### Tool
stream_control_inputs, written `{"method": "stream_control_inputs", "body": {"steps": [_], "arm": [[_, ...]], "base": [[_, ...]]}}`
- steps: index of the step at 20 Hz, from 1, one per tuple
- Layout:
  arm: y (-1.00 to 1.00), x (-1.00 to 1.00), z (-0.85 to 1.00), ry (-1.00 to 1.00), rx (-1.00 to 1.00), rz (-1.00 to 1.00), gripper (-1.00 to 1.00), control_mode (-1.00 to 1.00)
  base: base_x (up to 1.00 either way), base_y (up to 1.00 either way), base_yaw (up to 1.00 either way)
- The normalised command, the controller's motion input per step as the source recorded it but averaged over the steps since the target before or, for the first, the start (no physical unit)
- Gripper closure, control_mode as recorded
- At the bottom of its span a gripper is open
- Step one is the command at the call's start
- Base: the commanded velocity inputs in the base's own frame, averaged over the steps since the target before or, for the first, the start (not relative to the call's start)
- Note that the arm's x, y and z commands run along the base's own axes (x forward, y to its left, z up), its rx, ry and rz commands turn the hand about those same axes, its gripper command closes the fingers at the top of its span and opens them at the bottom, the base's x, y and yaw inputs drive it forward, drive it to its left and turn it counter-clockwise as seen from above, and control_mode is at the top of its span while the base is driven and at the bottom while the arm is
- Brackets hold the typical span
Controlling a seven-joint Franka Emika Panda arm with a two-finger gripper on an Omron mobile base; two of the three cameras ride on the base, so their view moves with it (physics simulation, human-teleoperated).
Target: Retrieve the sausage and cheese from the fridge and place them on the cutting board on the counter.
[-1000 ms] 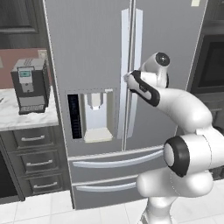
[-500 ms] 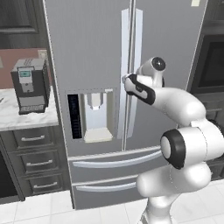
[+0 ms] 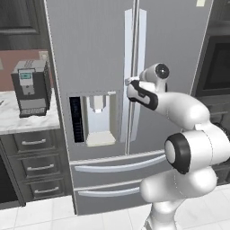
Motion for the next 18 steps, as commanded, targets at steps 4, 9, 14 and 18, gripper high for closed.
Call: {"method": "stream_control_inputs", "body": {"steps": [4, 9, 14, 18], "arm": [[0.0, 0.82, -0.31, 0.0, 0.0, 0.0, 1.0, -1.0], [0.0, 0.22, -0.06, 0.01, 0.0, 0.02, 1.0, -1.0], [-0.12, -0.5, -0.07, 0.01, 0.01, 0.0, 1.0, -1.0], [-0.55, -0.99, 0.0, 0.0, 0.0, 0.0, 1.0, -1.0]], "base": [[0.0, 0.0, 0.0], [0.0, 0.0, 0.0], [0.0, 0.0, 0.0], [0.0, 0.0, 0.0]]}}
